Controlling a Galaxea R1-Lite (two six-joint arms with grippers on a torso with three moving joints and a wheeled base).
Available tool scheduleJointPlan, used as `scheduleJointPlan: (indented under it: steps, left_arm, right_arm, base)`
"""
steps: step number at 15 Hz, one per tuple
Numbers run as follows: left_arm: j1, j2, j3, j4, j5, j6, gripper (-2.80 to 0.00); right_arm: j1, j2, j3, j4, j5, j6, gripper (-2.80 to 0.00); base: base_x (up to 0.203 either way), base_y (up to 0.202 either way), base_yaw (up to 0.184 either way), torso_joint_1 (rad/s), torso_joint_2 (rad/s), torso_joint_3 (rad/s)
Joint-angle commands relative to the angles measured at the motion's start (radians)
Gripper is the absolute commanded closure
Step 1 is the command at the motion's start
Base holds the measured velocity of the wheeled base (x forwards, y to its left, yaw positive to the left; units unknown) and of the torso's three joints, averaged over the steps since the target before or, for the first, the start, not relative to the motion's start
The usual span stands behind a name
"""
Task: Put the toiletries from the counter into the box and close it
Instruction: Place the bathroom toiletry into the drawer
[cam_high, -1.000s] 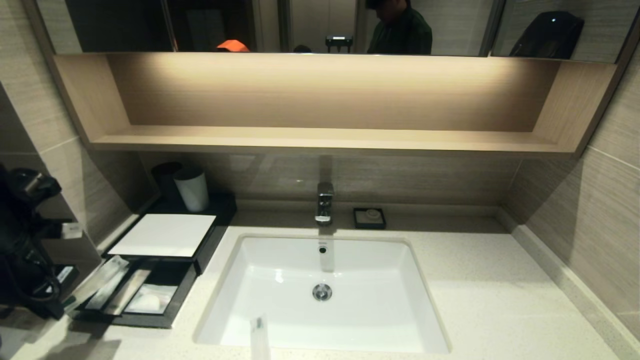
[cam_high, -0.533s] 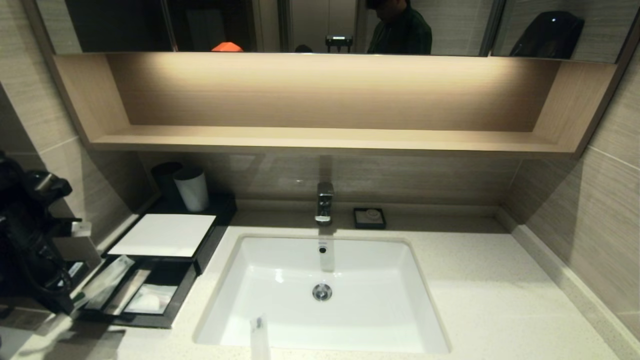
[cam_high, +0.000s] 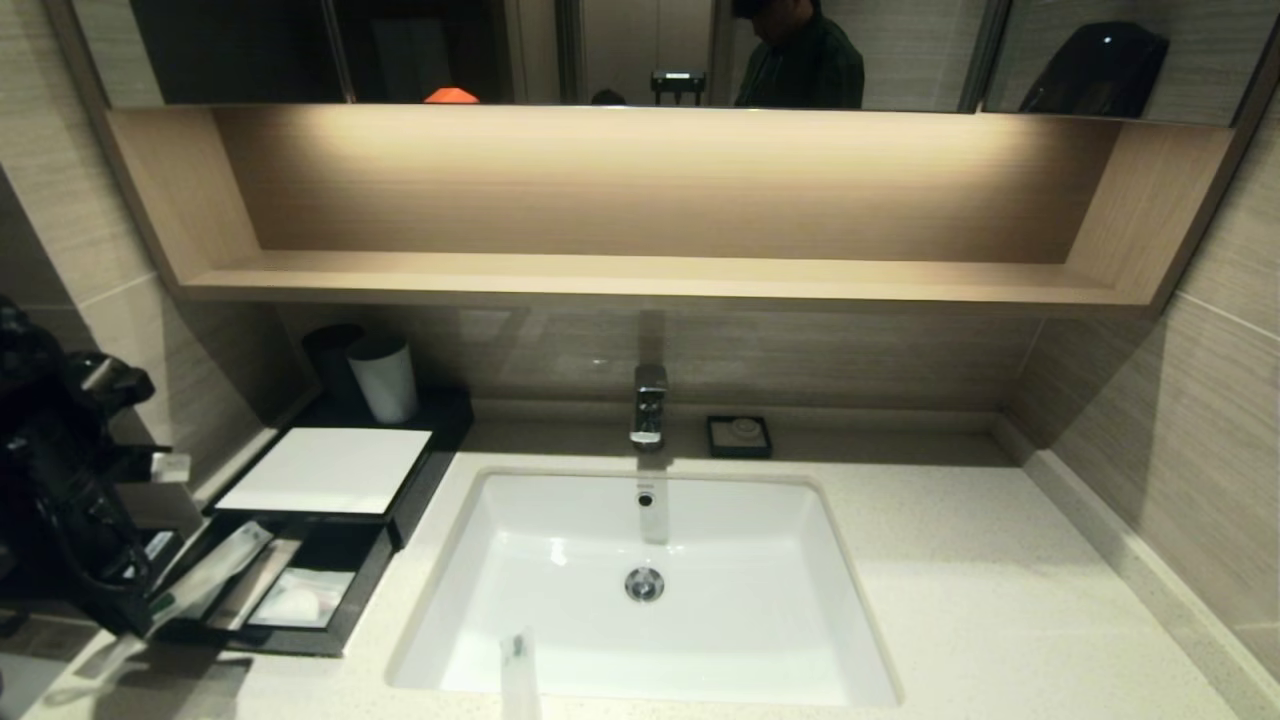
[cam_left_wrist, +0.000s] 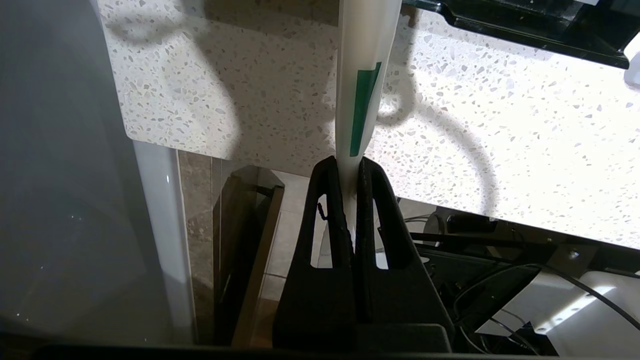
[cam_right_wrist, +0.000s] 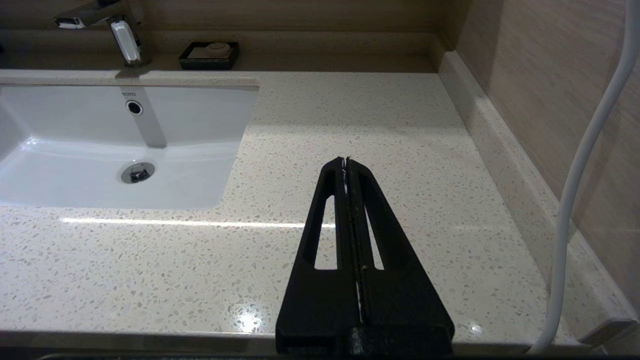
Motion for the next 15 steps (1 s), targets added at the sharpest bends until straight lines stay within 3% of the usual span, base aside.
scheduleJointPlan:
  steps: [1, 15]
  left_arm:
    - [0.000, 0.015, -0.003, 0.001, 0.001, 0.002, 0.00]
    - [0.000, 0.141, -0.101, -0.037, -0.001, 0.003, 0.00]
  right_arm:
    - [0.000, 0.000, 0.000, 0.000, 0.000, 0.000, 0.00]
    - [0.001, 0.000, 0.000, 0.000, 0.000, 0.000, 0.00]
  base:
    - [0.000, 0.000, 0.000, 0.000, 0.00, 0.000]
    - [0.000, 0.000, 0.000, 0.000, 0.00, 0.000]
